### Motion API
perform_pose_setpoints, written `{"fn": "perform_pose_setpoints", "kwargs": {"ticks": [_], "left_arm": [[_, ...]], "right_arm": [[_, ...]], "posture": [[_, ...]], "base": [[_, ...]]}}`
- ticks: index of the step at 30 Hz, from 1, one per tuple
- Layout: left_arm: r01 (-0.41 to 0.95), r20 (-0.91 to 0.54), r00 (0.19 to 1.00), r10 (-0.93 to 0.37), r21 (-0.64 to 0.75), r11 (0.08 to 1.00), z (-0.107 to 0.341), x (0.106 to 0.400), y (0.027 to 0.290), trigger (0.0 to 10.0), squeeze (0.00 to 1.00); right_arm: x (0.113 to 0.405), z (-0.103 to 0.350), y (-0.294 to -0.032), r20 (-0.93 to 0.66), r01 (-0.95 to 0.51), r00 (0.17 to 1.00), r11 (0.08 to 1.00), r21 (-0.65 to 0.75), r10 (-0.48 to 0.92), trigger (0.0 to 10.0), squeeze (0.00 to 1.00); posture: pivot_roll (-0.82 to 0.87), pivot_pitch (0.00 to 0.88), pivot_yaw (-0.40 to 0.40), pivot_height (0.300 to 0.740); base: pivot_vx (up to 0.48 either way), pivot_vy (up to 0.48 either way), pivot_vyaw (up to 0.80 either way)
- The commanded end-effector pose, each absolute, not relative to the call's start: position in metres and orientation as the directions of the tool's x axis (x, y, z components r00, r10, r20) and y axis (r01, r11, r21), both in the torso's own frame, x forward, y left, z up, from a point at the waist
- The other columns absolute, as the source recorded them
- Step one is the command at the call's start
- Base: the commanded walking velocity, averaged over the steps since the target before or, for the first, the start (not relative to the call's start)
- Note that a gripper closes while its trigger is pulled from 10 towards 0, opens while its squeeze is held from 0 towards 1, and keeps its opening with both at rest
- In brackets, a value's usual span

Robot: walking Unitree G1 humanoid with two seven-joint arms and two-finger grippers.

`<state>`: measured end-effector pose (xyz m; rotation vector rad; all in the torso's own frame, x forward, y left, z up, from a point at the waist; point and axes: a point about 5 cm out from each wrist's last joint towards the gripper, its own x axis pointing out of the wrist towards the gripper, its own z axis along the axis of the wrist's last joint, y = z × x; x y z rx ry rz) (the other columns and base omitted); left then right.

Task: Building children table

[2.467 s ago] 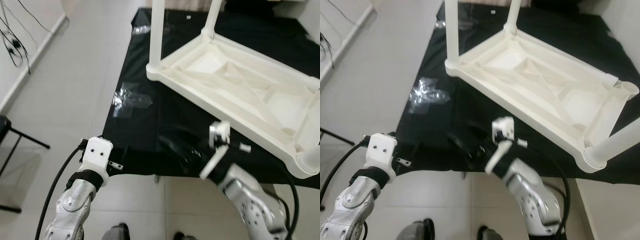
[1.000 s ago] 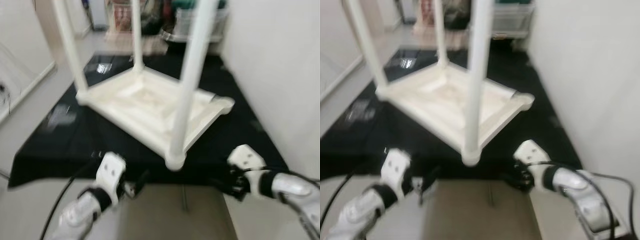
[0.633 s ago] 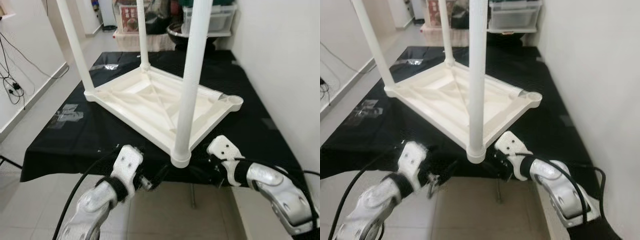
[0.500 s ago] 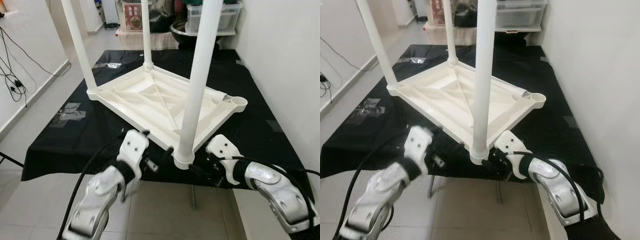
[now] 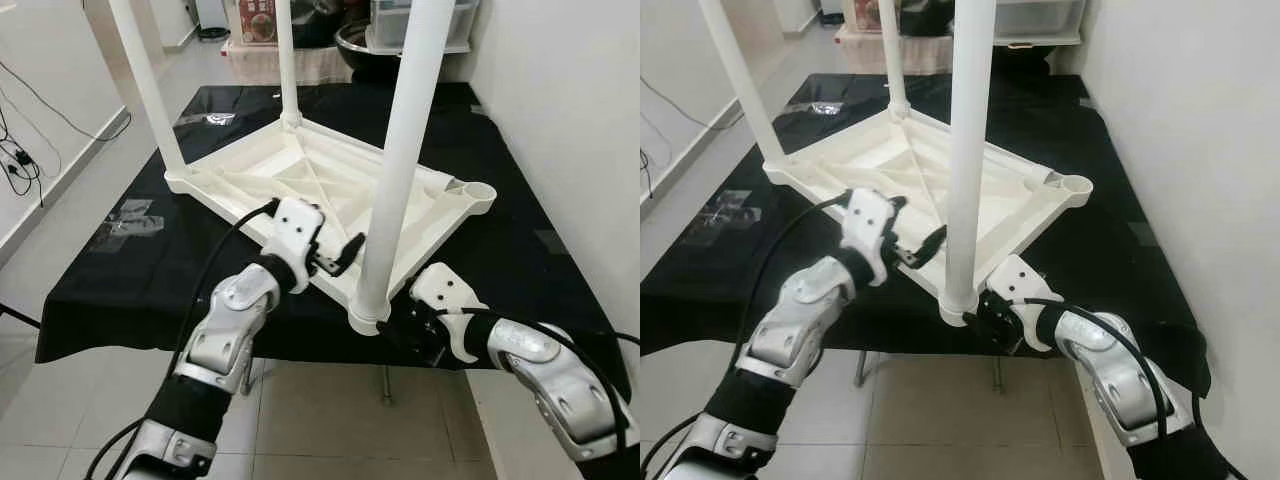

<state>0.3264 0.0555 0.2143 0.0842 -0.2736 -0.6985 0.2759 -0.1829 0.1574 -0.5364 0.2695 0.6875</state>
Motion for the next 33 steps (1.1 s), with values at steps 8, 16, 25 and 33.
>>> {"fn": "perform_pose_setpoints", "kwargs": {"ticks": [8, 16, 25, 33], "left_arm": [[0.739, 0.154, 0.632, -0.760, 0.178, 0.650, 0.207, 0.296, 0.088, 10.0, 0.00], [0.745, 0.105, 0.628, -0.771, 0.206, 0.635, 0.205, 0.279, 0.108, 10.0, 0.00], [0.752, 0.197, 0.587, -0.785, 0.226, 0.619, 0.226, 0.298, 0.075, 10.0, 0.00], [0.832, 0.211, 0.481, -0.851, 0.196, 0.519, 0.235, 0.310, 0.031, 10.0, 0.00]], "right_arm": [[0.269, 0.151, -0.185, -0.449, -0.694, 0.715, 0.624, -0.359, 0.536, 10.0, 0.00], [0.273, 0.150, -0.183, -0.448, -0.692, 0.717, 0.627, -0.359, 0.535, 10.0, 0.00], [0.280, 0.155, -0.187, -0.418, -0.633, 0.769, 0.670, -0.388, 0.484, 10.0, 0.00], [0.277, 0.157, -0.192, -0.416, -0.617, 0.780, 0.682, -0.392, 0.467, 10.0, 0.00]], "posture": [[0.03, 0.151, 0.011, 0.740], [0.06, 0.154, 0.002, 0.740], [0.03, 0.150, 0.003, 0.740], [0.01, 0.156, 0.016, 0.740]], "base": [[0.000, 0.000, 0.00], [0.000, 0.000, 0.00], [0.000, 0.000, 0.00], [0.000, 0.000, 0.00]]}}
